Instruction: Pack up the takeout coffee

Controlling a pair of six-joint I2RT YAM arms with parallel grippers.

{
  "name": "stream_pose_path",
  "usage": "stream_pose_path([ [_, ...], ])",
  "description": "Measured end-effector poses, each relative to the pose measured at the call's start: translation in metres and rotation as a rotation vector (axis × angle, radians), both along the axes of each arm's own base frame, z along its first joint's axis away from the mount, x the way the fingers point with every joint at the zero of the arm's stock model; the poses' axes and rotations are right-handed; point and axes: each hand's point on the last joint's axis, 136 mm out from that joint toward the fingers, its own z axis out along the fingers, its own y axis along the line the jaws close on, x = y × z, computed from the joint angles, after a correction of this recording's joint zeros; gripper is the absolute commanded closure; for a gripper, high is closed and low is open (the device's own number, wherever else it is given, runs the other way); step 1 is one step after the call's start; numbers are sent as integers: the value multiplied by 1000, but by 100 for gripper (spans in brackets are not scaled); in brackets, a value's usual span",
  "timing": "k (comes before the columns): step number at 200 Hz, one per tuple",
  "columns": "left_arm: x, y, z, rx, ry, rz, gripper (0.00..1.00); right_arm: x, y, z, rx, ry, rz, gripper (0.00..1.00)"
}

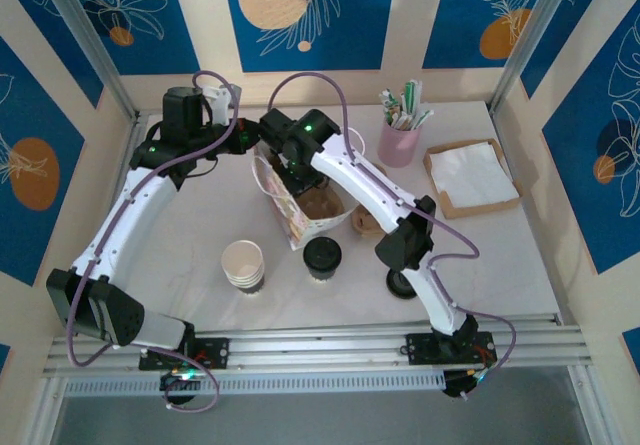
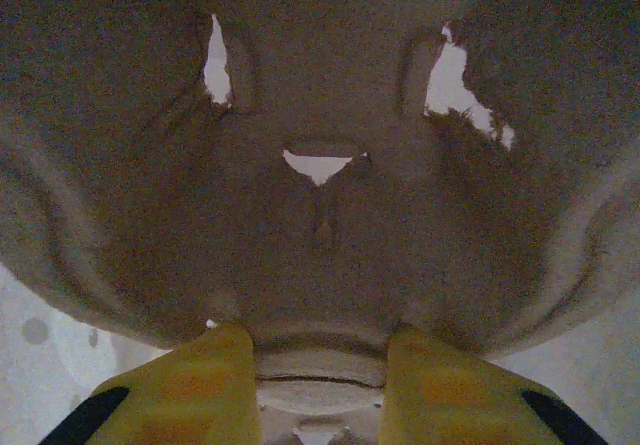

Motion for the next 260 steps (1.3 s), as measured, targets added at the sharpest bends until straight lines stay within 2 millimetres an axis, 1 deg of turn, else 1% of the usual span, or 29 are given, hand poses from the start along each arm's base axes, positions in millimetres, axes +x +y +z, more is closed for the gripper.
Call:
stream_pose_path([
  [43, 1, 0, -2, -1, -3, 0, 100, 2, -2, -3, 16, 23, -20, 72],
  [97, 2, -1, -2, -3, -11, 1, 100, 4, 3, -24, -7, 64, -24, 73],
  [158, 4, 3, -11, 15, 3, 24, 100, 5, 5, -34, -9, 87, -26, 72],
  [206, 7, 9, -24, 43, 22, 61, 100, 5, 7, -46, -22, 112, -32, 72],
  [260, 8, 16, -35, 67, 31, 96, 100, 5, 5, -58, -49, 138, -36, 72],
])
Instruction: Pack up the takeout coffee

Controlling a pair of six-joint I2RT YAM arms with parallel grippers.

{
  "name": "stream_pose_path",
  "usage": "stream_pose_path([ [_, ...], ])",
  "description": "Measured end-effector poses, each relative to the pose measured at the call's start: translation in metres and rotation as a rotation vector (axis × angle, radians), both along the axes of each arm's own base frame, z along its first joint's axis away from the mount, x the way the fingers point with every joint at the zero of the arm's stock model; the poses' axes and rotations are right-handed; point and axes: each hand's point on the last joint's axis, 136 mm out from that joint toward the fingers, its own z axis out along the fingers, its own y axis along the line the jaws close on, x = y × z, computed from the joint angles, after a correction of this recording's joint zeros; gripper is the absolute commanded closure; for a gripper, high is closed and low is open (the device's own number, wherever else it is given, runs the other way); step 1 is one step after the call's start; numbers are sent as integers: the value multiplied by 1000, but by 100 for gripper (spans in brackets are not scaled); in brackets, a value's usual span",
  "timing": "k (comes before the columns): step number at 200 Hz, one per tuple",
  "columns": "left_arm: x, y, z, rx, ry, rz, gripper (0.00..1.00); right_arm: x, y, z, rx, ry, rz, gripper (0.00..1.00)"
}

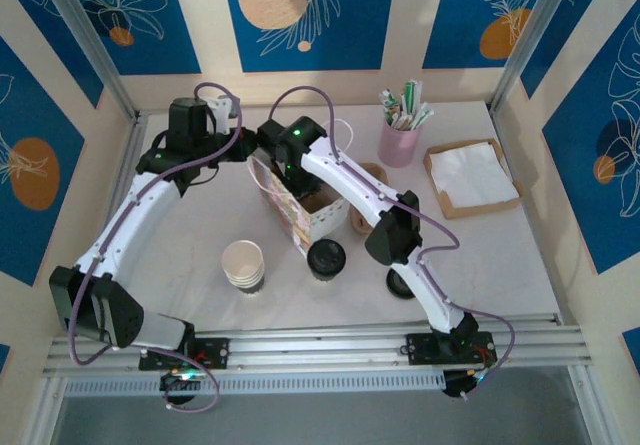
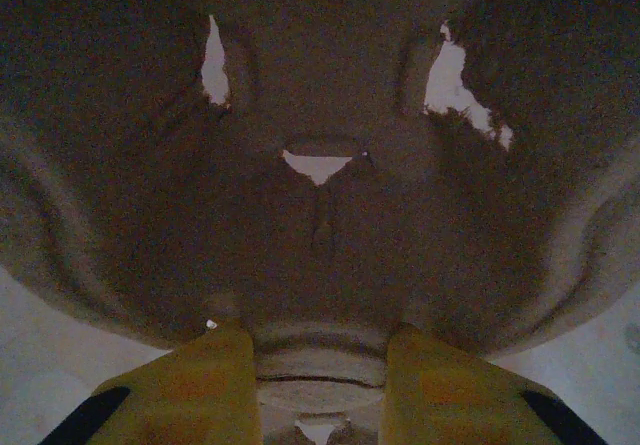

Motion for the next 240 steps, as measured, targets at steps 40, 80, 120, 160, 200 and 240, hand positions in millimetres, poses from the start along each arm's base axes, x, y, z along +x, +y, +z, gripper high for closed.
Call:
stream_pose_path([
  [40, -2, 4, 1, 3, -15, 14, 100, 1, -1, -3, -4, 4, -2, 72],
  [80, -6, 11, 2, -3, -30, 26, 100, -1, 1, -4, 3, 16, 0, 72],
  [120, -5, 14, 0, -6, -25, 30, 100, -4, 1, -11, -3, 40, 1, 72],
  [160, -5, 15, -3, -5, -20, 32, 100, -6, 2, -19, -14, 60, 2, 72],
  [200, -5, 14, -4, -8, -23, 29, 100, -8, 2, -29, -29, 78, 4, 72],
  [240, -5, 15, -3, -14, -39, 29, 100, -8, 2, -29, -31, 79, 5, 72],
])
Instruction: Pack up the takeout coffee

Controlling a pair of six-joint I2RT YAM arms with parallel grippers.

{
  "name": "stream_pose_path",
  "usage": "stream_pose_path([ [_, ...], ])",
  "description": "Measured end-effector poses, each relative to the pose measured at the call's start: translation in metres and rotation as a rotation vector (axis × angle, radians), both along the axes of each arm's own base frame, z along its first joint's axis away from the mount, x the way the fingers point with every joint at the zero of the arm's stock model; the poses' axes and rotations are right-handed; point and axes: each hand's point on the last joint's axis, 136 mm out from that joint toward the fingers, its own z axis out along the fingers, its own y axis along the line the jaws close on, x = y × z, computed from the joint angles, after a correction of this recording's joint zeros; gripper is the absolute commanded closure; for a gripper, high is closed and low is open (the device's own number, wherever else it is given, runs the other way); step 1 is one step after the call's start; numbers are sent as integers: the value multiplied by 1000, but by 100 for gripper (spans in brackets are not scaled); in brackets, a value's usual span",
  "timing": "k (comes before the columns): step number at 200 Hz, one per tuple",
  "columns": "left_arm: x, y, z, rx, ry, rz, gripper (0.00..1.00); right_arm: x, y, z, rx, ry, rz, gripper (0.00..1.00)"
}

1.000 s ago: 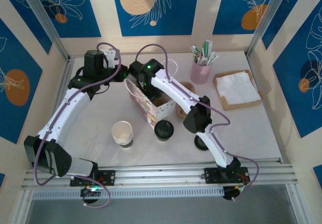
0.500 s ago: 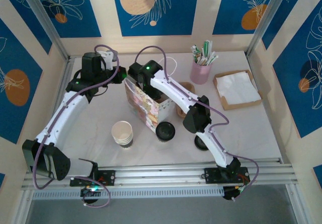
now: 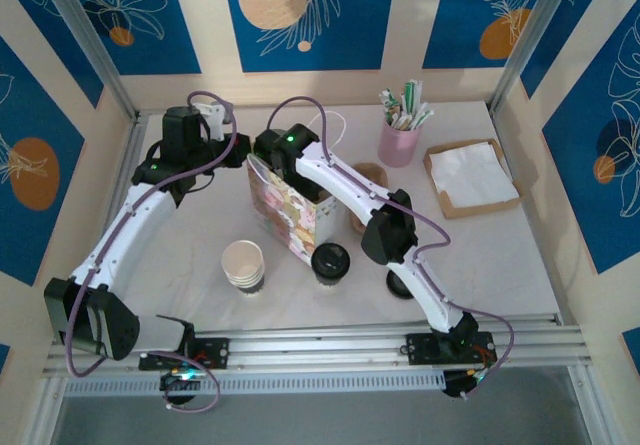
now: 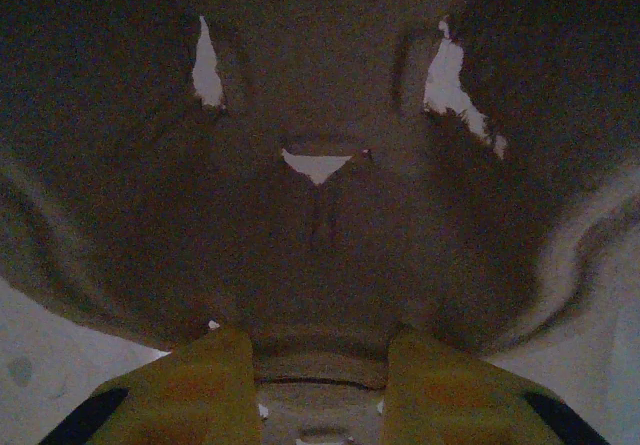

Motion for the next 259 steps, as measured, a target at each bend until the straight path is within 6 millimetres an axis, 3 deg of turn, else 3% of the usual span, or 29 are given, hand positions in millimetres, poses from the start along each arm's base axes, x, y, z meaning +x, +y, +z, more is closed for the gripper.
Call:
stream_pose_path([
  [54, 7, -1, 4, -14, -52, 2, 100, 4, -3, 1, -14, -19, -3, 72],
  [109, 20, -1, 33, -62, -208, 0, 100, 15, -6, 10, -17, -72, -14, 71],
  [167, 19, 4, 19, -83, -208, 12, 100, 11, -11, -3, -47, -37, -16, 71],
  [228, 8, 11, 41, -93, -261, 23, 96, 9, -12, -9, -43, -13, -23, 69],
  [259, 5, 11, 39, -97, -244, 28, 96, 11, -12, -11, -33, -8, -36, 68],
])
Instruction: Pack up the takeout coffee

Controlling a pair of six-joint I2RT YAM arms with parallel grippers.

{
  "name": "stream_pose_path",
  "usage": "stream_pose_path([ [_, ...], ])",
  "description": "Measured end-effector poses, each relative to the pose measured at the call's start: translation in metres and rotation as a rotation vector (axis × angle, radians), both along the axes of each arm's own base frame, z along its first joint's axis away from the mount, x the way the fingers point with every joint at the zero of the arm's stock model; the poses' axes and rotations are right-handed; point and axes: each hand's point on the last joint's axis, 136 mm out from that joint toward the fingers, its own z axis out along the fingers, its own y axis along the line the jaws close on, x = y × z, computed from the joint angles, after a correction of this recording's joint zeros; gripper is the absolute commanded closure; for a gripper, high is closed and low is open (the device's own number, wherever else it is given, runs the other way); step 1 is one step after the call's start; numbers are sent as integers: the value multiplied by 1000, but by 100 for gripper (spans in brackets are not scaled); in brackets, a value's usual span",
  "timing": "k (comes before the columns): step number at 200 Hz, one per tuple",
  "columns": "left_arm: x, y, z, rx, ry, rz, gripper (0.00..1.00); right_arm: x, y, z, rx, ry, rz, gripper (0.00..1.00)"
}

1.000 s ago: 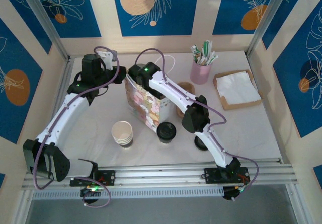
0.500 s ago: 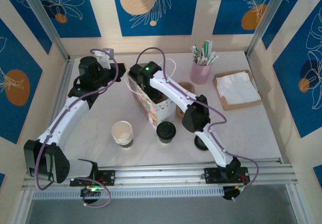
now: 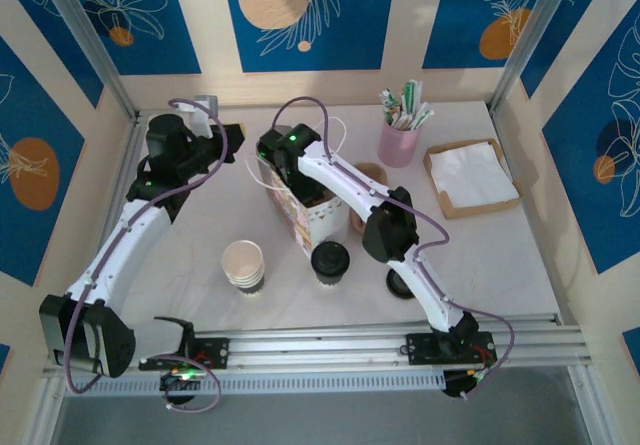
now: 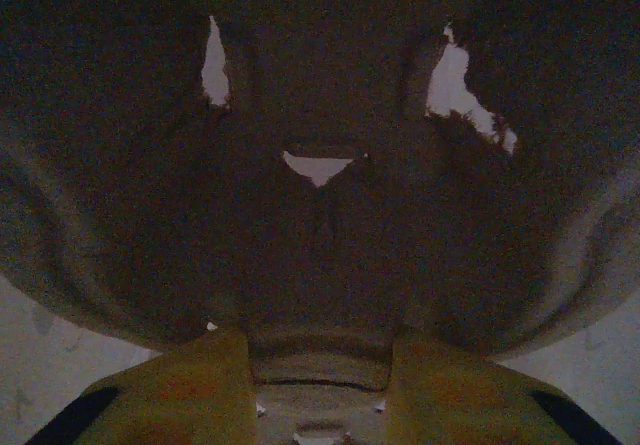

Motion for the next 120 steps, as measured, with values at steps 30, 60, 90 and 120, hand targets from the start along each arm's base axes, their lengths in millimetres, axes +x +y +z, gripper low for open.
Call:
stream_pose_path([
  [30, -1, 1, -10, -1, 33, 5, 96, 1, -3, -4, 0, 15, -17, 68],
  [60, -2, 1, -15, 2, 47, 5, 96, -2, -6, -10, -11, 35, -25, 67],
  [90, -2, 1, -17, 3, 54, 5, 96, -3, -8, -15, -20, 44, -30, 66],
  [120, -2, 1, -20, 4, 60, 6, 96, -2, -8, -18, -22, 45, -32, 64],
])
